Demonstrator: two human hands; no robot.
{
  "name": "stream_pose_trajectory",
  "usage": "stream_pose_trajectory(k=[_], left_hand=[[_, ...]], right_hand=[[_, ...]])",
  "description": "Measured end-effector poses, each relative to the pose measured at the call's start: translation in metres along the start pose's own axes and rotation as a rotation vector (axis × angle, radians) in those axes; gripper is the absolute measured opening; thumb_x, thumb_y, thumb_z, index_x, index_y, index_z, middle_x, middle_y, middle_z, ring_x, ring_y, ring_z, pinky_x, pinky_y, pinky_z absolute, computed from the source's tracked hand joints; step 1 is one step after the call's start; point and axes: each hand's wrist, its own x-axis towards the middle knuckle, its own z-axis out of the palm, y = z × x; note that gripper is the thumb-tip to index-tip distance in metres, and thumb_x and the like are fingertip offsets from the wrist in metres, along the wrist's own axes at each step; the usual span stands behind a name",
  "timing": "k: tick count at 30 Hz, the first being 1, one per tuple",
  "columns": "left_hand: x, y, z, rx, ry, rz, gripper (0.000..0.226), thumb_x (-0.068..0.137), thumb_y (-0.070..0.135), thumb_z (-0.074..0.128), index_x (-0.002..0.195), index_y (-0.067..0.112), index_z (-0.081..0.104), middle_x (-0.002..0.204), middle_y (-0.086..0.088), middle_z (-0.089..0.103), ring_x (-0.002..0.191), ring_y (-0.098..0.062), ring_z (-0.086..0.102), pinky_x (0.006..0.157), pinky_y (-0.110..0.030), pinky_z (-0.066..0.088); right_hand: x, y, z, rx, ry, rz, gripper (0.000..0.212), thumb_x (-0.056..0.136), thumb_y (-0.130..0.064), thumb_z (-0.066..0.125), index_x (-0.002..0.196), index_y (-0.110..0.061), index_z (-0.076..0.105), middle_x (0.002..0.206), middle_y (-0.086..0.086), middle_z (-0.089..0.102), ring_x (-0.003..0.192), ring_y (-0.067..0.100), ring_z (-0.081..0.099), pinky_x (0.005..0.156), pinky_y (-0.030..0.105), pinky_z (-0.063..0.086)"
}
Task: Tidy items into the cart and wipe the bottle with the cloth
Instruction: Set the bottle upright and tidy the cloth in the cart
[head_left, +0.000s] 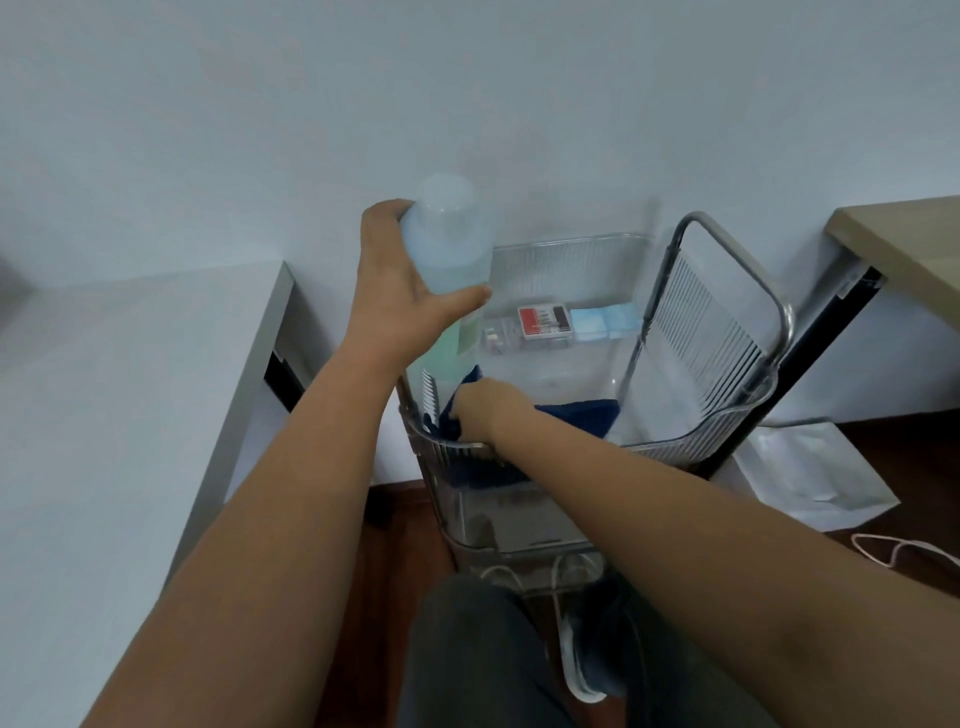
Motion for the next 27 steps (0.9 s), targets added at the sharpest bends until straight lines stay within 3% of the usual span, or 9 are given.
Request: stream_pose_trajectory(k=[4, 8, 13, 15, 19, 24, 27], left_hand=[[-0.003, 0.004, 0.0, -0.03, 0.02, 0.004, 0.09, 0.06, 0.038, 0.087, 0.129, 0.013, 0.035, 0.126, -0.004, 0.042, 0.115, -0.015, 0.049, 0.091, -0.015, 0.045], [0.008, 0.007, -0.007, -0.029, -0.021, 0.0, 0.095, 0.058, 0.038, 0.088, 0.133, 0.013, 0.035, 0.13, -0.005, 0.043, 0.118, -0.018, 0.05, 0.097, -0.036, 0.049], [0.031, 0.018, -0.013, -0.063, 0.017, 0.037, 0.091, 0.06, 0.032, 0.09, 0.13, 0.014, 0.035, 0.129, -0.009, 0.045, 0.117, -0.017, 0.053, 0.097, -0.036, 0.049], [0.039, 0.02, -0.012, -0.064, 0.02, 0.053, 0.09, 0.06, 0.03, 0.09, 0.129, 0.013, 0.035, 0.129, -0.011, 0.045, 0.117, -0.019, 0.053, 0.097, -0.037, 0.049], [0.05, 0.021, -0.007, -0.083, 0.082, 0.071, 0.086, 0.059, 0.026, 0.09, 0.125, 0.012, 0.036, 0.128, -0.014, 0.043, 0.118, -0.024, 0.052, 0.097, -0.042, 0.049], [0.053, 0.021, -0.005, -0.215, 0.148, -0.01, 0.087, 0.056, 0.022, 0.088, 0.122, 0.014, 0.033, 0.13, -0.021, 0.043, 0.119, -0.033, 0.053, 0.096, -0.049, 0.049], [0.049, 0.025, -0.005, -0.224, 0.107, -0.045, 0.087, 0.055, 0.025, 0.088, 0.122, 0.016, 0.033, 0.131, -0.02, 0.044, 0.119, -0.033, 0.053, 0.096, -0.049, 0.05]], right_hand=[[0.006, 0.006, 0.005, -0.035, 0.052, 0.024, 0.04, 0.097, -0.009, 0.041, 0.136, -0.001, 0.046, 0.136, 0.02, 0.052, 0.119, 0.034, 0.053, 0.091, 0.043, 0.045], [0.018, 0.004, 0.01, -0.125, 0.156, 0.002, 0.033, 0.097, -0.011, 0.041, 0.126, -0.003, 0.054, 0.127, 0.017, 0.059, 0.11, 0.032, 0.06, 0.077, 0.04, 0.046], [0.051, 0.006, 0.005, -0.071, 0.243, 0.008, 0.026, 0.097, -0.012, 0.041, 0.116, -0.011, 0.058, 0.118, 0.011, 0.063, 0.104, 0.03, 0.06, 0.072, 0.038, 0.041], [0.062, 0.01, 0.001, 0.017, 0.224, 0.003, 0.026, 0.096, -0.011, 0.038, 0.113, -0.009, 0.058, 0.12, 0.012, 0.06, 0.107, 0.031, 0.057, 0.077, 0.039, 0.04], [0.077, 0.017, -0.002, 0.066, 0.159, 0.001, 0.034, 0.095, -0.016, 0.035, 0.126, -0.008, 0.048, 0.134, 0.013, 0.047, 0.118, 0.035, 0.047, 0.101, 0.047, 0.035], [0.07, 0.016, -0.01, -0.002, 0.04, -0.021, 0.052, 0.096, -0.02, 0.033, 0.146, -0.01, 0.028, 0.151, 0.007, 0.032, 0.135, 0.035, 0.027, 0.112, 0.051, 0.019], [0.038, 0.012, -0.003, -0.111, -0.008, -0.122, 0.054, 0.095, -0.025, 0.036, 0.146, -0.011, 0.027, 0.151, 0.006, 0.031, 0.134, 0.036, 0.021, 0.107, 0.054, 0.019]])
